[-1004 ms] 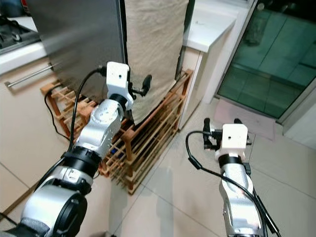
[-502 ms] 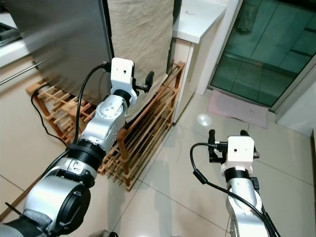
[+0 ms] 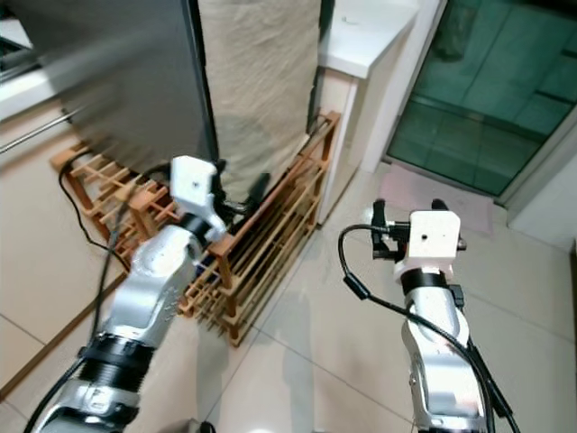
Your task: Restocking fridge
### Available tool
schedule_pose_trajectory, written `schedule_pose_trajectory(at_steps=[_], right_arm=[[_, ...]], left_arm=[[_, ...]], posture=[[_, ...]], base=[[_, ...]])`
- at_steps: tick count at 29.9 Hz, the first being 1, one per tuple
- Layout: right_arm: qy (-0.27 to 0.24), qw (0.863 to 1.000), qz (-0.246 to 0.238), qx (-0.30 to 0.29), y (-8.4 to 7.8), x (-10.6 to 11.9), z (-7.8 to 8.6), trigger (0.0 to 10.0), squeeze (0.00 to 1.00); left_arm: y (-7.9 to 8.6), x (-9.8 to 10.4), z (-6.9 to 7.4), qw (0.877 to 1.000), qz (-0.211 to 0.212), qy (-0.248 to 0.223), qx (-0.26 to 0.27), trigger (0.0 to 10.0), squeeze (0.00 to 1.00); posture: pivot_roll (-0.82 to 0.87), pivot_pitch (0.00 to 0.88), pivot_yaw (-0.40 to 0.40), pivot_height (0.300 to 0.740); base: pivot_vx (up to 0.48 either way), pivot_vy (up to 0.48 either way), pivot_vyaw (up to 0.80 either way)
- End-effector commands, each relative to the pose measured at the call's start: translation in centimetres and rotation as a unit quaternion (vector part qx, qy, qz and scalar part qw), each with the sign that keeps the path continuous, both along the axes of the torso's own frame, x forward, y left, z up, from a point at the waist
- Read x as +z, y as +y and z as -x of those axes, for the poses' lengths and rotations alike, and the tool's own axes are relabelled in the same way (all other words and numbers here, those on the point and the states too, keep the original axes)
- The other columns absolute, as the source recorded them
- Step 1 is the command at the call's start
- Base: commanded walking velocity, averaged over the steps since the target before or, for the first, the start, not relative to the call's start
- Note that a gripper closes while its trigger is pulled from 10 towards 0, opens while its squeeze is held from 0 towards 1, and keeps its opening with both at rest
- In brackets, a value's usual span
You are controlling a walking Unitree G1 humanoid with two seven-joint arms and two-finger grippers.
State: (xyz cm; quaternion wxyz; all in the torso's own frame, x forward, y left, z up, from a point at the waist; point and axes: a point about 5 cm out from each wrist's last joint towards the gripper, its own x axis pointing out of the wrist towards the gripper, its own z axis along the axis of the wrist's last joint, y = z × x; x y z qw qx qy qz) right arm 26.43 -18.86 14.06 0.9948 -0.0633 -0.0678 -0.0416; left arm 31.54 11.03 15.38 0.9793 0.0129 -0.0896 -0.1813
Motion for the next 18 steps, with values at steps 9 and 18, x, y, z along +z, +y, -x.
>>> schedule_pose_trajectory(at_steps=[9, 18], right_arm=[[-0.016, 0.998, -0.028, -0.045, -0.4, -0.5, -0.1, 10.0, 0.00], [0.008, 0.999, -0.015, -0.044, -1.0, -1.4, 0.0, 10.0, 0.00]], left_arm=[[1.3, -1.6, 3.4, 0.997, -0.009, -0.009, 0.076, 10.0, 0.00], [1.6, -0.5, 2.0, 0.998, -0.016, -0.017, 0.052, 10.0, 0.00]], posture=[[-0.01, 0.000, -0.043, 0.740], [-0.03, 0.000, -0.026, 0.740]], base=[[0.000, 0.000, 0.00], [0.000, 0.094, -0.43]])
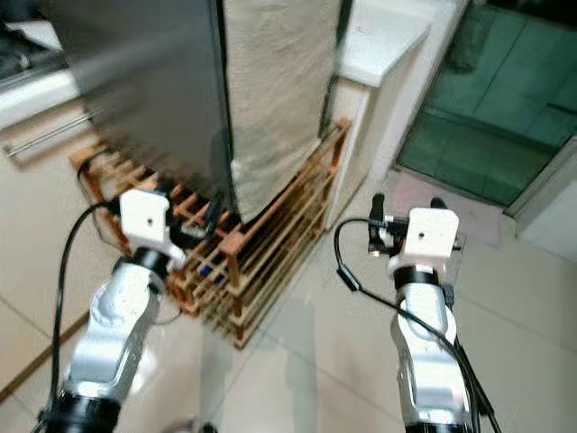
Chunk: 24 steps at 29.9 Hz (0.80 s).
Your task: Restocking fridge
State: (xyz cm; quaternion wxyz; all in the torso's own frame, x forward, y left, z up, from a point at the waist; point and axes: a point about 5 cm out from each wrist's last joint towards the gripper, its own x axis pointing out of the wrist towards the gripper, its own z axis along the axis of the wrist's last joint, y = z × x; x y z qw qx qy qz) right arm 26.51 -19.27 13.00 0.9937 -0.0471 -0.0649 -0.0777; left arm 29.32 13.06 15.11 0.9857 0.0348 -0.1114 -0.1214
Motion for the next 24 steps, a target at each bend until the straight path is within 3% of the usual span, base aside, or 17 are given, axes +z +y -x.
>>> schedule_pose_trajectory(at_steps=[1, 14, 16, 24], right_arm=[[0.009, 1.000, 0.007, 0.004, -0.3, -0.4, 0.0, 10.0, 0.00], [0.003, 0.999, 0.026, 0.029, 0.2, 0.1, -0.8, 10.0, 0.00], [0.004, 0.999, 0.029, 0.039, 0.3, 0.1, -1.2, 10.0, 0.00], [0.010, 0.998, 0.035, 0.049, 0.6, 0.0, -1.8, 10.0, 0.00]], left_arm=[[-0.6, 0.0, -0.3, 1.000, -0.005, 0.010, -0.008, 10.0, 0.00], [-1.1, 0.6, 0.1, 0.999, 0.038, -0.003, 0.013, 10.0, 0.00], [-1.5, 0.8, 0.7, 0.998, 0.055, -0.010, 0.020, 10.0, 0.00], [-2.1, 1.1, 1.2, 0.997, 0.072, -0.018, 0.016, 10.0, 0.00]], posture=[[-0.03, 0.000, -0.024, 0.740], [-0.03, 0.000, -0.035, 0.740], [-0.02, 0.000, -0.043, 0.740], [-0.01, 0.000, -0.052, 0.740]], base=[[0.270, 0.000, -0.75], [0.377, -0.258, -0.06], [0.411, 0.000, 0.69], [0.280, 0.000, 0.67]])
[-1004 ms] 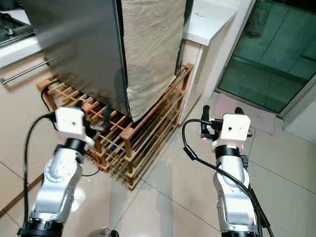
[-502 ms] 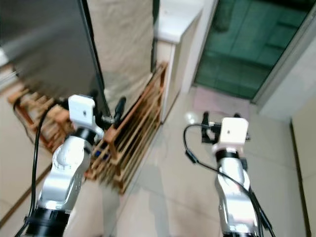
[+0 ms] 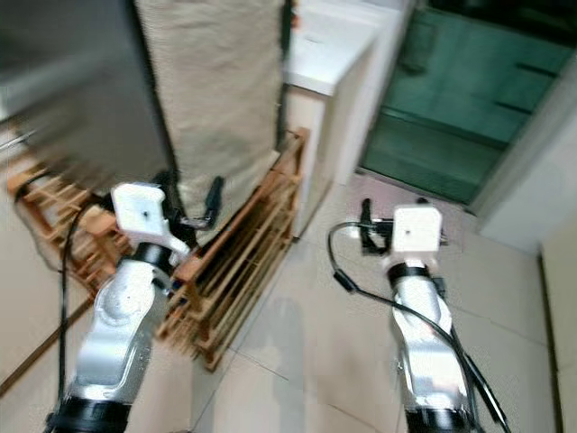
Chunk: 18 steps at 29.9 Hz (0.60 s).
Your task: Restocking fridge
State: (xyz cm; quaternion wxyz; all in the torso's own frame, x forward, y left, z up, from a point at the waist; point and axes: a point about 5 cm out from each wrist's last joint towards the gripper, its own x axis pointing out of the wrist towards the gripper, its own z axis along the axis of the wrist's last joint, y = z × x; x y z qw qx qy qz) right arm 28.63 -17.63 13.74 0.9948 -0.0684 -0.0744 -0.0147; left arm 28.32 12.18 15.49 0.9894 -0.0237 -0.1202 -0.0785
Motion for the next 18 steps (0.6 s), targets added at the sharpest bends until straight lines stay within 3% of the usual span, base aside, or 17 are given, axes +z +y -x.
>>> schedule_pose_trajectory(at_steps=[1, 10, 13, 15, 18], right_arm=[[0.014, 1.000, 0.006, -0.006, -1.0, -0.7, 0.2, 10.0, 0.00], [0.023, 1.000, 0.000, 0.003, -0.7, -1.1, 0.0, 10.0, 0.00], [0.023, 1.000, 0.001, 0.004, -0.8, -1.1, 0.1, 10.0, 0.00], [0.023, 1.000, 0.001, 0.005, -0.8, -1.1, 0.1, 10.0, 0.00], [0.021, 1.000, 0.001, 0.009, -0.7, -0.9, 0.3, 10.0, 0.00]], left_arm=[[-1.3, 0.7, 0.2, 1.000, 0.003, -0.015, -0.018, 10.0, 0.00], [-0.8, 0.7, -0.5, 1.000, 0.007, 0.011, 0.015, 10.0, 0.00], [-0.5, 1.2, -1.1, 0.999, 0.014, 0.016, 0.028, 10.0, 0.00], [-0.6, 1.5, -1.2, 0.999, 0.019, 0.010, 0.024, 10.0, 0.00], [-1.8, 2.0, -2.7, 1.000, -0.011, 0.024, 0.000, 10.0, 0.00]], posture=[[-0.01, 0.000, -0.052, 0.740], [-0.01, 0.000, -0.055, 0.740], [-0.02, 0.000, -0.056, 0.740], [-0.02, 0.000, -0.056, 0.740], [-0.03, 0.000, -0.062, 0.740]], base=[[0.000, 0.000, 0.63], [0.000, 0.000, 0.07], [0.000, 0.480, 0.00], [0.000, 0.000, 0.00], [0.000, 0.000, 0.00]])
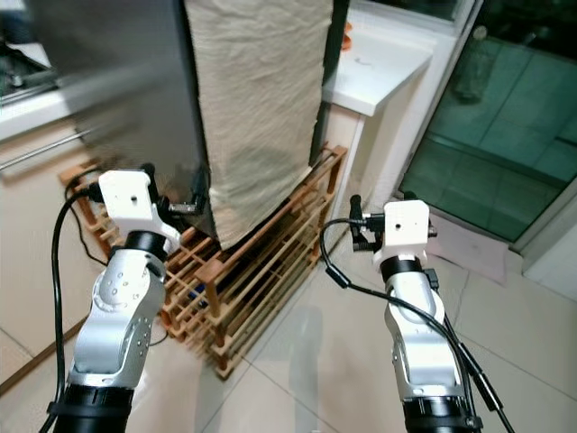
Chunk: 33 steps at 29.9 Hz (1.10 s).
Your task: Restocking fridge
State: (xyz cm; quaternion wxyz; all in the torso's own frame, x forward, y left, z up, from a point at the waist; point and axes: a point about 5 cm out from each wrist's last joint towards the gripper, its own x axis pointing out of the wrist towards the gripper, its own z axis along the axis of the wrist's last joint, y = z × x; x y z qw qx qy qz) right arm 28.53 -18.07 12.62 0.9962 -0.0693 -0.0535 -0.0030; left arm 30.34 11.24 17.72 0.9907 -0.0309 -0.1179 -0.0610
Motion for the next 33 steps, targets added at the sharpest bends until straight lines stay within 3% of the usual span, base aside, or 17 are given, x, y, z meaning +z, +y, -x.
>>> schedule_pose_trajectory(at_steps=[1, 4, 12, 17, 22, 30, 33], right_arm=[[0.000, 1.000, 0.000, -0.001, -0.3, 0.2, 0.2, 10.0, 0.00], [0.003, 1.000, 0.001, 0.010, -0.1, 0.2, 0.6, 10.0, 0.00], [0.025, 1.000, 0.009, 0.003, -0.9, -0.4, 2.5, 10.0, 0.00], [0.042, 0.999, 0.019, -0.004, -1.9, -0.7, 4.1, 10.0, 0.00], [0.057, 0.998, 0.032, -0.011, -2.8, -0.8, 5.2, 10.0, 0.00], [0.068, 0.997, 0.037, -0.011, -3.2, -0.6, 5.7, 10.0, 0.00], [0.071, 0.997, 0.037, -0.010, -3.2, -0.6, 5.6, 10.0, 0.00]], left_arm=[[-0.9, -0.3, -0.7, 0.999, -0.020, 0.021, -0.016, 10.0, 0.00], [-2.4, -0.7, -2.3, 0.996, -0.043, 0.060, -0.041, 10.0, 0.00], [-3.3, 0.2, -4.4, 0.996, -0.041, 0.070, -0.033, 10.0, 0.00], [-3.5, 0.6, -5.0, 0.996, -0.053, 0.071, -0.016, 10.0, 0.00], [-4.7, 0.7, -5.5, 0.996, -0.033, 0.077, -0.032, 10.0, 0.00], [-5.7, 1.3, -6.0, 0.996, -0.016, 0.079, -0.037, 10.0, 0.00], [-6.0, 1.1, -6.1, 0.994, 0.017, 0.103, -0.044, 10.0, 0.00]], posture=[[-0.03, 0.000, -0.062, 0.740], [-0.05, 0.000, -0.065, 0.740], [-0.10, 0.023, -0.063, 0.740], [-0.14, 0.044, -0.066, 0.740], [-0.16, 0.060, -0.077, 0.740], [-0.17, 0.068, -0.087, 0.740], [-0.16, 0.067, -0.092, 0.740]], base=[[0.000, 0.000, 0.00], [0.000, 0.000, 0.00], [0.000, 0.000, 0.00], [0.000, 0.000, 0.00], [0.000, 0.000, 0.00], [0.000, 0.000, 0.00], [0.000, 0.000, 0.00]])
